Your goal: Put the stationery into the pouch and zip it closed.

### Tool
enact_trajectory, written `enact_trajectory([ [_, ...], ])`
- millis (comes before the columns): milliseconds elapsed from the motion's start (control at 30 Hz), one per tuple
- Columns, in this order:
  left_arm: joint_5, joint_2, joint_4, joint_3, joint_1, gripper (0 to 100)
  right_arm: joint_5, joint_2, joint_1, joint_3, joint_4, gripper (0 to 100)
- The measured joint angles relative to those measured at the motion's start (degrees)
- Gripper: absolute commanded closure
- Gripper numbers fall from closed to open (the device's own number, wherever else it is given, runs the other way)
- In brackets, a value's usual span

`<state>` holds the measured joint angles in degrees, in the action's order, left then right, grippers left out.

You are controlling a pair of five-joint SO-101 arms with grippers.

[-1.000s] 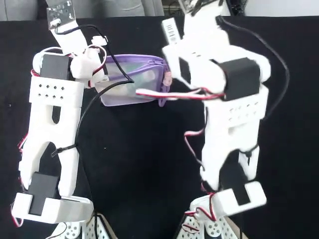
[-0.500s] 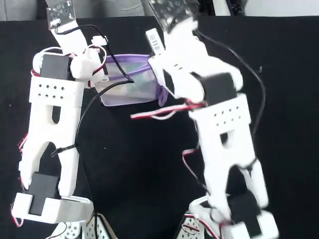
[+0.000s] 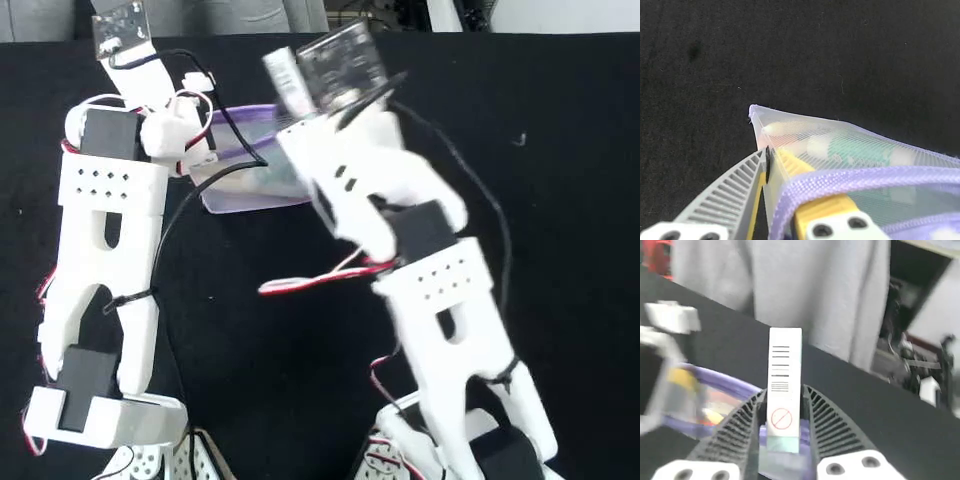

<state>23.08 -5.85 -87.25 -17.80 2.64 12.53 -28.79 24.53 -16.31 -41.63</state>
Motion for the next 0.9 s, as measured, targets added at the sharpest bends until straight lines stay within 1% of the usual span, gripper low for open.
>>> enact_trajectory([
  [100, 0.00, 0.00, 0.00, 0.00, 0.00, 97, 0.09, -1.32, 3.69, -3.34, 5.98, 98.7],
  [233, 0.00, 0.00, 0.00, 0.00, 0.00, 97, 0.09, -4.22, 6.51, -9.85, 15.30, 98.7],
  [500, 0.00, 0.00, 0.00, 0.00, 0.00, 97, 0.09, -14.59, 6.86, -28.48, 34.46, 98.7],
  [633, 0.00, 0.00, 0.00, 0.00, 0.00, 97, 0.00, -16.88, 6.95, -37.27, 45.63, 98.7],
  [767, 0.00, 0.00, 0.00, 0.00, 0.00, 97, 0.00, -16.88, 7.03, -42.73, 56.26, 98.7],
  [900, 0.00, 0.00, 0.00, 0.00, -0.44, 97, 0.00, -14.68, 7.03, -44.31, 64.44, 98.7],
])
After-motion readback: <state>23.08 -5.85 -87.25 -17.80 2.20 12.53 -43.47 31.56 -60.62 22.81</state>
